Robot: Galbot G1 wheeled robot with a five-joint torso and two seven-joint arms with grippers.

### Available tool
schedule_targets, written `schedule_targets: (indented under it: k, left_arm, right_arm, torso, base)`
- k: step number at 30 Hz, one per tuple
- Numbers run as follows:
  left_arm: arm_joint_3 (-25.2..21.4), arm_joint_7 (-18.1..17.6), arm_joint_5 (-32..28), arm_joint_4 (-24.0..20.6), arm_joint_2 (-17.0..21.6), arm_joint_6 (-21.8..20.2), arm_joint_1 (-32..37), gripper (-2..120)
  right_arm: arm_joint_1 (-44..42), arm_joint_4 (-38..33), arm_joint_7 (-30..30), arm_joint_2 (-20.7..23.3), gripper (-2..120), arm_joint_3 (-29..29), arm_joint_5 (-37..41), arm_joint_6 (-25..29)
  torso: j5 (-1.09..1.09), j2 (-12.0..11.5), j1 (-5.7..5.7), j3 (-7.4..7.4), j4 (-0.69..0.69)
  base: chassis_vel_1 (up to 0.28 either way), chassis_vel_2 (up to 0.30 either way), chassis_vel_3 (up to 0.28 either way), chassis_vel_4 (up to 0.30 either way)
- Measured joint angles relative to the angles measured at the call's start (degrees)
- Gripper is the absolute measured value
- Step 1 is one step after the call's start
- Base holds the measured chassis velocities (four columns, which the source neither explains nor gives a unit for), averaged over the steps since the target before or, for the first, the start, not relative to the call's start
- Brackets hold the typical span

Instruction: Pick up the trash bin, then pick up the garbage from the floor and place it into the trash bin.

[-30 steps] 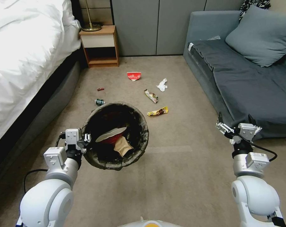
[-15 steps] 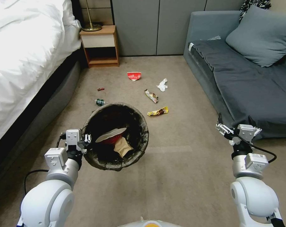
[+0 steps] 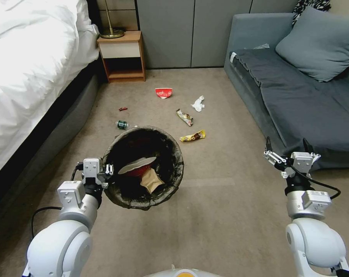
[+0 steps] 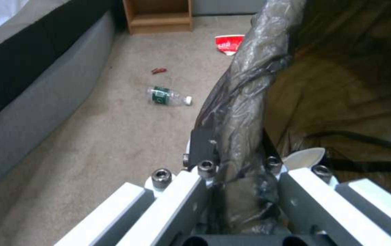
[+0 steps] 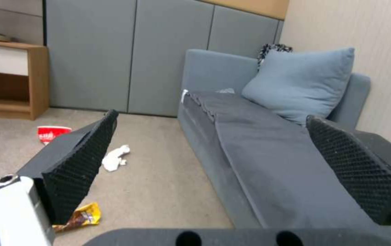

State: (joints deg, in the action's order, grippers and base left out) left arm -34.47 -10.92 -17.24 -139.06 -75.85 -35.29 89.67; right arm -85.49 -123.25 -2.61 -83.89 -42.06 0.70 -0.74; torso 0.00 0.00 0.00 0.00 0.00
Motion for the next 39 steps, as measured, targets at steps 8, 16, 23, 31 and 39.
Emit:
schedule_targets:
  k: [8,16,23,31,39]
  left_arm:
    - [-0.49,-0.10,-0.04,-0.10,-0.21,0.00,0.18,0]
    - [-0.54,-0.20,-0.01,-0.07,-0.07,-0.18,-0.20,0]
    - [-0.50,-0.16,-0.02,0.21,-0.03,-0.19,-0.35,0]
    - [-0.64,-0.09,-0.04,0.57,-0.03,-0.16,-0.49,0]
    - [-0.47,-0.04,0.04,0.83,-0.17,-0.03,-0.60,0]
  right_arm:
    - [0.00,0.41,-0.07,-0.43,100,0.08,-0.04,0.80]
    - [0.05,0.72,-0.29,-0.47,100,-0.02,-0.21,0.83]
    - [0.04,0.93,-0.53,-0.52,100,-0.04,-0.27,0.98]
    - [0.26,1.19,-0.73,-0.52,100,-0.02,-0.40,0.98]
    - [0.25,1.34,-0.76,-0.48,100,-0.07,-0.55,1.08]
  torso:
    - [0.00,0.00,0.00,0.00,0.01]
    - [0.00,0.00,0.00,0.01,0.01]
    - [-0.01,0.00,0.00,0.01,0.00]
    - [0.00,0.00,0.00,0.01,-0.01]
    - [-0.02,0.00,0.00,0.00,0.01]
  base:
    - [-0.098,0.114,0.104,-0.097]
    - [-0.221,0.220,0.207,-0.208]
    - [-0.204,0.194,0.196,-0.205]
    - [-0.183,0.202,0.186,-0.203]
    - [-0.190,0.204,0.206,-0.201]
